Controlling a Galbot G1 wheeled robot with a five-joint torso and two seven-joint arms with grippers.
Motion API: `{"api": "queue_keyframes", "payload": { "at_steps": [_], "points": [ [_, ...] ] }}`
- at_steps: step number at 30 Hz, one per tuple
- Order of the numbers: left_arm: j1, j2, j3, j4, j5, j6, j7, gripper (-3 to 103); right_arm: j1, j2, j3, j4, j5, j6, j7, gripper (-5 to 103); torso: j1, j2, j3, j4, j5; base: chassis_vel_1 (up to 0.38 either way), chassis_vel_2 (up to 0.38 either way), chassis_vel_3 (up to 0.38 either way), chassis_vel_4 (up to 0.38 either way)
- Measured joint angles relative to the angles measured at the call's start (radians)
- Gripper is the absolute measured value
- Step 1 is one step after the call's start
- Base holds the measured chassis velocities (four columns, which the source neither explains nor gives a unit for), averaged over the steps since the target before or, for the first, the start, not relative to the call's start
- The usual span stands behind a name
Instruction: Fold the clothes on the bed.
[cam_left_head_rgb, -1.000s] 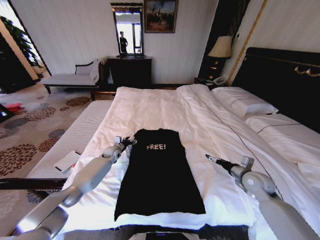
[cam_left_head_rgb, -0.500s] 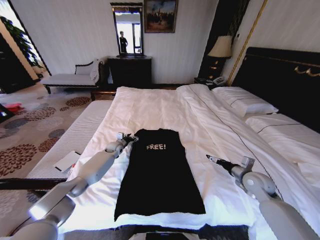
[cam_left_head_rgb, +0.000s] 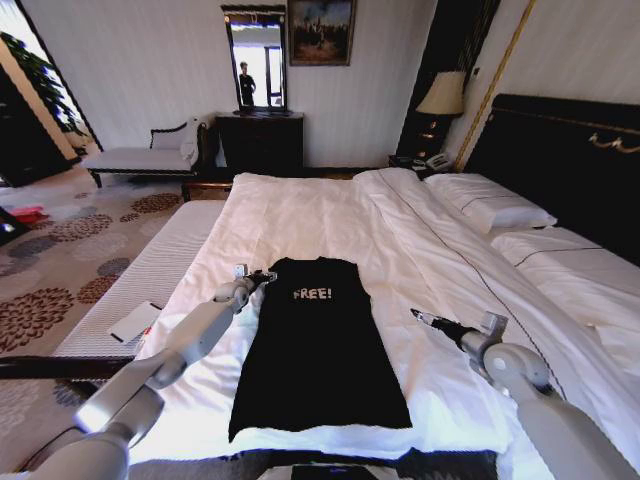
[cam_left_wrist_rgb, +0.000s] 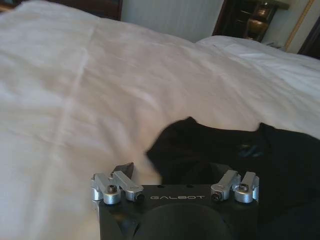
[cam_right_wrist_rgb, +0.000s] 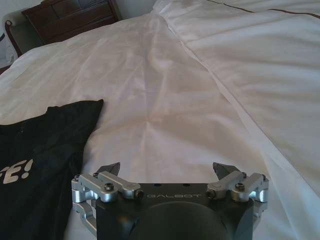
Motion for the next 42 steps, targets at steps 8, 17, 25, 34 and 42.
{"api": "queue_keyframes", "payload": {
  "at_steps": [8,17,25,34,42],
  "points": [
    [0.008,-0.032,-0.004,0.01,0.002,-0.024,0.028,66,0.0,-0.001,-0.004,-0.005,-0.004,0.0,0.0,100,0.0,0.0,0.0,0.0002,0.0,0.0,0.0,0.0,0.0],
    [0.011,0.003,-0.009,-0.02,0.015,-0.039,0.02,34,0.011,-0.002,-0.017,-0.011,-0.011,0.0,0.0,100,0.0,0.0,0.0,0.0004,0.0,0.0,0.0,0.0,0.0],
    [0.037,0.046,-0.01,-0.061,0.044,-0.045,0.014,52,0.021,-0.004,-0.03,-0.008,-0.008,0.0,0.0,100,0.0,0.0,0.0,0.0004,-0.0001,0.0,0.0,0.0,0.0],
    [0.017,0.035,-0.015,-0.024,0.047,-0.046,0.041,90,0.009,-0.012,-0.025,0.002,-0.001,-0.003,-0.011,100,0.0,0.0,0.0,0.0002,0.0,0.0,0.0,0.0,0.0],
    [-0.03,0.002,-0.026,0.022,0.035,-0.049,0.06,100,-0.001,-0.012,-0.023,0.014,-0.004,-0.004,-0.014,100,0.0,0.0,0.0,0.0002,0.0001,0.0,0.0,0.0,0.0]
  ]
}}
